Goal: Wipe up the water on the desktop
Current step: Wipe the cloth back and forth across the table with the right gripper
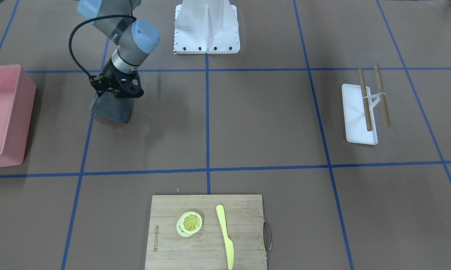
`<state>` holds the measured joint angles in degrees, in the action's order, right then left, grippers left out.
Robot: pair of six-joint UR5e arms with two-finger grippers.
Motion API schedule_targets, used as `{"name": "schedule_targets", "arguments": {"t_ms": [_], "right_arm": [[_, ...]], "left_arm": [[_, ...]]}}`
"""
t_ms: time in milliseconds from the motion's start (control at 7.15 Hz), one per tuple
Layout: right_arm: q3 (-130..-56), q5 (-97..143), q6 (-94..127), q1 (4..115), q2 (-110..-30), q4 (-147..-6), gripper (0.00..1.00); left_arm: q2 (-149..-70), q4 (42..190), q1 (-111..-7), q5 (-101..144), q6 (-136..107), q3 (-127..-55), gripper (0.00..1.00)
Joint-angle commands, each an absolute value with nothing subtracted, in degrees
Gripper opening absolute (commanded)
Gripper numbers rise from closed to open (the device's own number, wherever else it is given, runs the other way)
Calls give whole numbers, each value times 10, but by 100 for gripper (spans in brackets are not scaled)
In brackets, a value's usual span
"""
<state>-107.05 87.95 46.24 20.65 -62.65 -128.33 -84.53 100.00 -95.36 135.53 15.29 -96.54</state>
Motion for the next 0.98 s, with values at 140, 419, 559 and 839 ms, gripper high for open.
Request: {"name": "schedule_targets", "arguments": {"t_ms": [140, 419, 559, 839], "right_arm": [[-939, 903, 558, 200, -451, -1188, 0], [-823, 922, 650, 194, -344, -1103, 0], [-844, 943, 645, 195, -355, -1143, 0], [-1001, 940, 573, 197, -478, -1237, 0]], "left_arm": [[-845, 1000, -954, 1355, 153, -966, 98], [-843, 1000, -954, 1355, 153, -966, 98], [-843, 1000, -954, 1355, 153, -965, 98], [-842, 1000, -954, 1355, 153, -967, 98]]}}
